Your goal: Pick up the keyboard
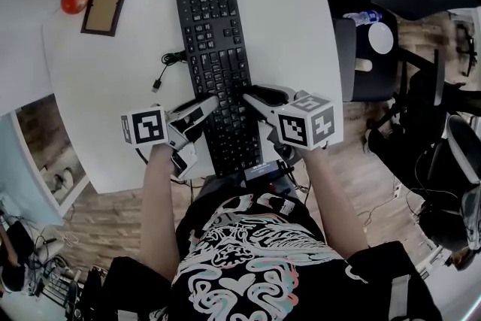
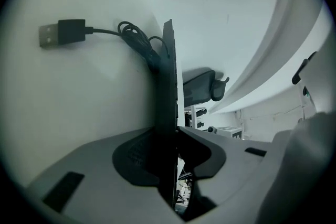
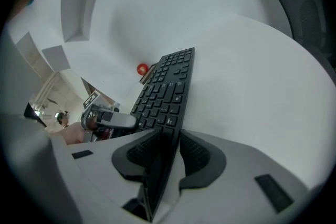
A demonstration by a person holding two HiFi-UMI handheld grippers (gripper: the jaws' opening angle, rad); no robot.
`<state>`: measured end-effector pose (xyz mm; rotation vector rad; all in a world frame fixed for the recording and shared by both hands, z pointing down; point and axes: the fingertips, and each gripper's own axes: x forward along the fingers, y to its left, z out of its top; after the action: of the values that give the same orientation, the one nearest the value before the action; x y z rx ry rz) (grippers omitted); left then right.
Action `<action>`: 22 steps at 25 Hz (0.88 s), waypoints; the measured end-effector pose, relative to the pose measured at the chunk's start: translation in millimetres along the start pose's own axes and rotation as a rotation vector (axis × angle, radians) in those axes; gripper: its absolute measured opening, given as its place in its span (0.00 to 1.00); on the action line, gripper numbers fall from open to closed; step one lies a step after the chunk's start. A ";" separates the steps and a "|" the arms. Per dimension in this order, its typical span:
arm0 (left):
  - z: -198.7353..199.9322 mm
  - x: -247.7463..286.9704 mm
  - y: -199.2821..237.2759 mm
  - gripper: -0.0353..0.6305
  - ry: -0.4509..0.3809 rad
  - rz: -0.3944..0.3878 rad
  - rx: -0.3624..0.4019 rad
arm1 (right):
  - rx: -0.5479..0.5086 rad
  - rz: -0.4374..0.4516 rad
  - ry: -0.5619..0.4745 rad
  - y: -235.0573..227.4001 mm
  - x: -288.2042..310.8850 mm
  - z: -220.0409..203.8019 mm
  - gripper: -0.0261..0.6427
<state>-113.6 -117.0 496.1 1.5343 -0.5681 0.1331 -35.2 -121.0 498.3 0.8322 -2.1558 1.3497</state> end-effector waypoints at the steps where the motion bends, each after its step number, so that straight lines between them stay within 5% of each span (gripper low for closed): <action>1: 1.1 -0.1 -0.4 0.23 0.004 -0.015 -0.005 | 0.003 0.002 0.001 0.2 0.7 1.1 0.24; 10: 4.9 3.6 -16.8 0.19 -0.073 -0.213 -0.021 | 0.069 0.043 -0.009 -2.7 6.5 3.3 0.24; 16: 6.9 1.8 -17.9 0.19 -0.110 -0.307 -0.078 | 0.206 0.173 -0.052 -2.1 8.9 1.5 0.35; 22: 4.0 10.9 -6.3 0.19 -0.127 -0.464 -0.049 | 0.355 0.426 -0.073 -0.2 18.5 -18.2 0.38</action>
<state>-102.5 -124.1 494.8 1.5952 -0.2987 -0.3330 -47.0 -109.1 518.1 0.5658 -2.2693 1.9840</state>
